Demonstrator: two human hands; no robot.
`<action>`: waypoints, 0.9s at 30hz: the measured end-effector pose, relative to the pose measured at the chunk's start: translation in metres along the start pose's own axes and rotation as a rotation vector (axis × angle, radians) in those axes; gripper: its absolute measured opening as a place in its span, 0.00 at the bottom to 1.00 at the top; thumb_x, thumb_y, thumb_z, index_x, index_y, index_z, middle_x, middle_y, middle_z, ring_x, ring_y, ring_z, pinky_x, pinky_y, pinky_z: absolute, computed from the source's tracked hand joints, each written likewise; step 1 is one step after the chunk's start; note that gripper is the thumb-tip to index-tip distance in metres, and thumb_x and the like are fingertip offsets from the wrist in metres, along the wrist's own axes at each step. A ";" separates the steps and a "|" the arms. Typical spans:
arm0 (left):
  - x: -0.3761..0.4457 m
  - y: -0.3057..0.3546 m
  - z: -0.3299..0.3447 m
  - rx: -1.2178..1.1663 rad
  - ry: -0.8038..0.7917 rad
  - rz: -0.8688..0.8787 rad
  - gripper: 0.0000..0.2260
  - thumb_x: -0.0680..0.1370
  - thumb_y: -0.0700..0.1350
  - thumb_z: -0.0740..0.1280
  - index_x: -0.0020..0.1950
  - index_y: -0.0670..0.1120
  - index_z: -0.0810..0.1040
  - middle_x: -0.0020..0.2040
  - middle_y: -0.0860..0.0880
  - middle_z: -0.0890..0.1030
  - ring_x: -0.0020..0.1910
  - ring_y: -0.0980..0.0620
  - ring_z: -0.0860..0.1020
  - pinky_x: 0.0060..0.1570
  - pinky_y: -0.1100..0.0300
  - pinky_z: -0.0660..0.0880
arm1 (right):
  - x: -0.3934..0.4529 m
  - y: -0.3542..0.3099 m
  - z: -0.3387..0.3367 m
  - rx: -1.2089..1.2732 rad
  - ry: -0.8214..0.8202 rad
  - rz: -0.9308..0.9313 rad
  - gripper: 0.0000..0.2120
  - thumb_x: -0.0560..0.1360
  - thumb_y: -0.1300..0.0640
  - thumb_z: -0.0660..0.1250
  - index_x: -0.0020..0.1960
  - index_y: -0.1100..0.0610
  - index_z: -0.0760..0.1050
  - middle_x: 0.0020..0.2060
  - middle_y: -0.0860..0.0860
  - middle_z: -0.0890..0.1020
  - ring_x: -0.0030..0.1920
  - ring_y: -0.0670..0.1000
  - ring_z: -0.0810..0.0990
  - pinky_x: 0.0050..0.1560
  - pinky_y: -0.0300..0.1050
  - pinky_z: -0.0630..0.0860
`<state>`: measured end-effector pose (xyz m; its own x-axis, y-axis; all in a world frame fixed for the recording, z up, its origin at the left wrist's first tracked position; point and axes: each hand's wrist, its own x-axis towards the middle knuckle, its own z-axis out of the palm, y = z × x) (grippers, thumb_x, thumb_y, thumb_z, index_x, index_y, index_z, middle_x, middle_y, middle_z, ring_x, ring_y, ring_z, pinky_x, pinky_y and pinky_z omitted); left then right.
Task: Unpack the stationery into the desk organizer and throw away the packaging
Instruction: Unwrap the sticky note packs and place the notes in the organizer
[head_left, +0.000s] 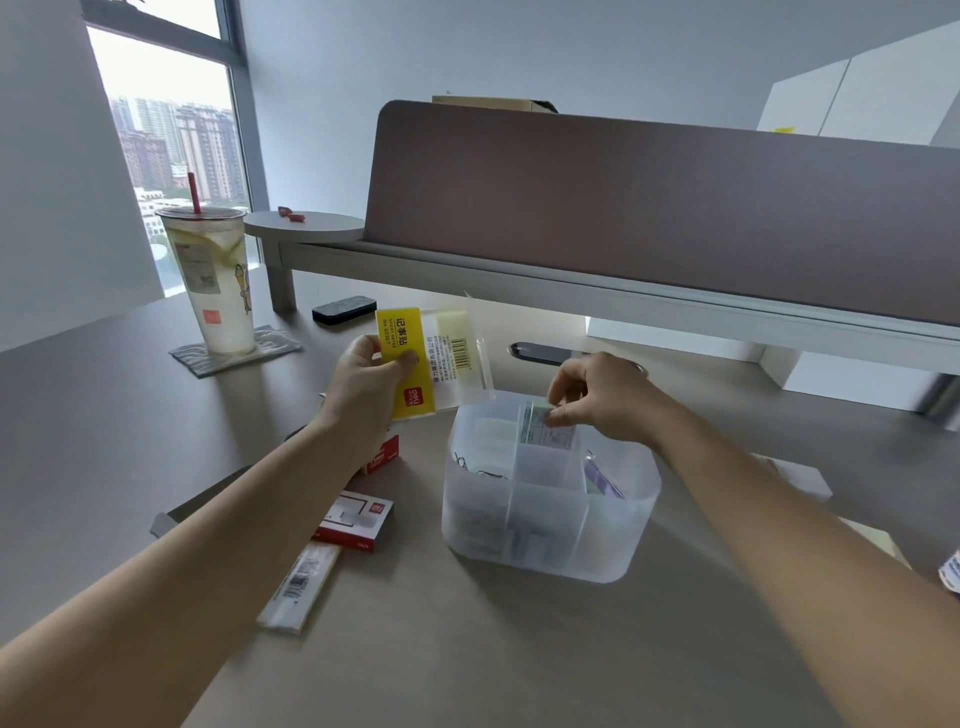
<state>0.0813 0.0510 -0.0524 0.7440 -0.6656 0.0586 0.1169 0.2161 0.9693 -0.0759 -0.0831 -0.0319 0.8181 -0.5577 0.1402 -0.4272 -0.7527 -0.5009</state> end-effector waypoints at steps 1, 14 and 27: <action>0.000 -0.001 0.000 -0.003 0.000 -0.009 0.08 0.77 0.36 0.58 0.44 0.48 0.70 0.53 0.45 0.75 0.48 0.47 0.76 0.49 0.49 0.75 | 0.000 0.001 0.001 -0.003 0.003 -0.001 0.09 0.67 0.59 0.72 0.43 0.56 0.73 0.32 0.46 0.72 0.34 0.45 0.70 0.34 0.35 0.67; -0.061 0.010 -0.033 -0.032 0.034 -0.052 0.14 0.75 0.36 0.61 0.60 0.43 0.65 0.49 0.44 0.75 0.41 0.50 0.77 0.27 0.61 0.79 | -0.084 -0.023 0.004 -0.033 0.217 -0.076 0.21 0.72 0.52 0.66 0.64 0.55 0.69 0.65 0.52 0.71 0.65 0.51 0.68 0.58 0.39 0.62; -0.132 -0.035 -0.055 0.949 0.169 0.223 0.21 0.73 0.38 0.64 0.65 0.41 0.65 0.61 0.40 0.72 0.58 0.42 0.72 0.53 0.51 0.72 | -0.204 -0.001 0.063 -0.126 0.073 0.046 0.23 0.73 0.52 0.65 0.66 0.56 0.67 0.67 0.53 0.68 0.67 0.52 0.66 0.61 0.38 0.61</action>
<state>0.0154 0.1711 -0.1072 0.7779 -0.5524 0.2996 -0.5578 -0.3875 0.7339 -0.2179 0.0536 -0.1140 0.7681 -0.6134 0.1835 -0.5127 -0.7609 -0.3976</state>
